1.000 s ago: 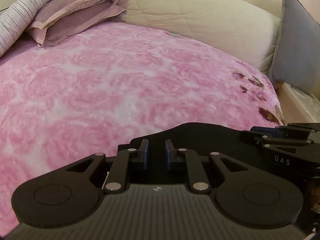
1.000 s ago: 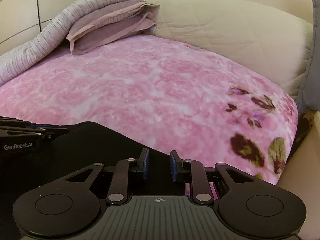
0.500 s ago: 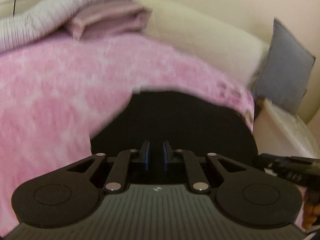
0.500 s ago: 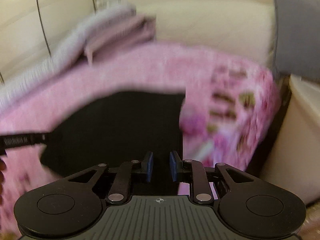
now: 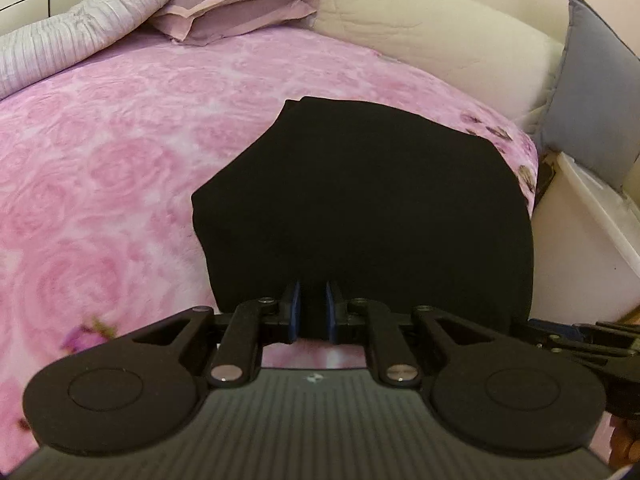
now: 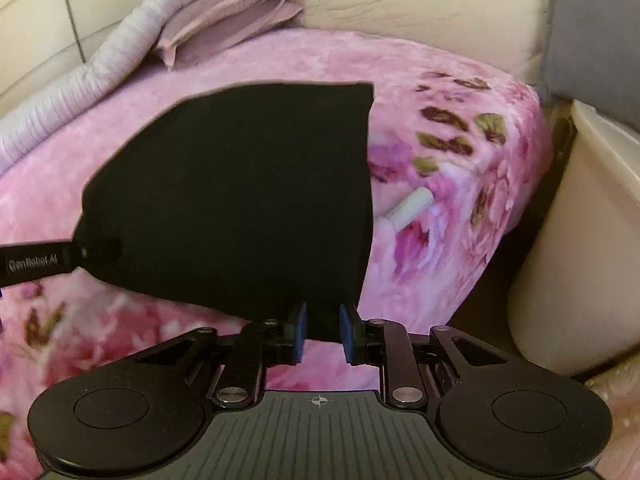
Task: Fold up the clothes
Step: 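Release the pants and raise both grippers above the folded square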
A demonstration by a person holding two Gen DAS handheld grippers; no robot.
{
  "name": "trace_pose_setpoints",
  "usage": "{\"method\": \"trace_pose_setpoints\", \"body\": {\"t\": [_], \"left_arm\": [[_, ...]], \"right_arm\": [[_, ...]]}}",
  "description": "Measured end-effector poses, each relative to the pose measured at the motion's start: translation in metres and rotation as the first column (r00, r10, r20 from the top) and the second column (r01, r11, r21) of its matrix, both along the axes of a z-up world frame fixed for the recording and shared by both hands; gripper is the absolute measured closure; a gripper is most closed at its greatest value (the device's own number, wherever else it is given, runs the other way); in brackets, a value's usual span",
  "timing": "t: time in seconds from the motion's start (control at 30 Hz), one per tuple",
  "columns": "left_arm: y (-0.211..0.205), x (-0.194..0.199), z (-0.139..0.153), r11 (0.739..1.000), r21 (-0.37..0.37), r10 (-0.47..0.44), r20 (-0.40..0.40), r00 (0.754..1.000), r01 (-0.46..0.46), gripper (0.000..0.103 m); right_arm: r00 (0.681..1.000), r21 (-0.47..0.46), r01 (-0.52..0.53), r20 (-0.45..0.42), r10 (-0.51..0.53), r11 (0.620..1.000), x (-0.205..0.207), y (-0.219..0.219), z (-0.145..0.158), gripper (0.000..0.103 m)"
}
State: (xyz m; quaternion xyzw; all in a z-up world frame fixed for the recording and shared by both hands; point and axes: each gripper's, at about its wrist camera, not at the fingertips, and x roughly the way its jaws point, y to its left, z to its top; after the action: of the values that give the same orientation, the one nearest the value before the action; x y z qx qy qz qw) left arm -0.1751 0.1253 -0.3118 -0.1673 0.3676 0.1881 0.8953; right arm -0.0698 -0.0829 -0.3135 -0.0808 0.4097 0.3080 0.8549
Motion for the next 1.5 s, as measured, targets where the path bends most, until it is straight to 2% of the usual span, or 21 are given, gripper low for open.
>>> {"method": "trace_pose_setpoints", "body": {"t": [0.07,0.13,0.17,0.23,0.4,0.83,1.33,1.5], "left_arm": [[-0.007,-0.007,0.012,1.000,0.025,0.010,-0.010,1.000,-0.010,0.093],[-0.015,-0.013,0.022,0.998,0.053,0.025,-0.024,0.999,-0.024,0.092],[-0.020,-0.018,0.028,0.997,0.065,0.030,-0.023,0.999,-0.029,0.091],[-0.029,-0.027,0.036,0.996,0.078,0.040,-0.027,0.999,-0.038,0.079],[-0.048,-0.047,0.050,0.993,0.114,0.048,-0.058,0.997,-0.041,0.072],[-0.090,-0.093,0.090,0.979,0.193,0.074,-0.019,0.997,-0.069,0.062],[-0.138,-0.121,0.117,0.961,0.275,0.032,0.011,0.999,-0.034,0.059],[-0.147,-0.127,0.121,0.959,0.282,0.023,0.020,1.000,-0.028,0.058]], "right_arm": [[1.000,0.023,0.008,-0.016,-0.008,1.000,-0.004,-0.007,0.009,0.076],[0.999,0.041,0.022,-0.038,-0.020,0.999,-0.008,-0.014,0.016,0.060],[0.999,0.049,0.029,-0.043,-0.027,0.998,-0.010,-0.017,0.019,0.055],[0.999,0.046,0.035,-0.034,-0.034,0.998,-0.016,-0.022,0.023,0.045],[0.998,0.049,0.048,-0.031,-0.047,0.998,-0.028,-0.036,0.036,0.040],[0.998,0.046,0.045,0.047,-0.047,0.998,-0.067,-0.062,0.070,0.038],[0.994,0.097,0.054,0.086,-0.062,0.994,-0.096,-0.095,0.093,0.038],[0.993,0.104,0.039,0.107,-0.050,0.994,-0.104,-0.098,0.098,0.038]]}}
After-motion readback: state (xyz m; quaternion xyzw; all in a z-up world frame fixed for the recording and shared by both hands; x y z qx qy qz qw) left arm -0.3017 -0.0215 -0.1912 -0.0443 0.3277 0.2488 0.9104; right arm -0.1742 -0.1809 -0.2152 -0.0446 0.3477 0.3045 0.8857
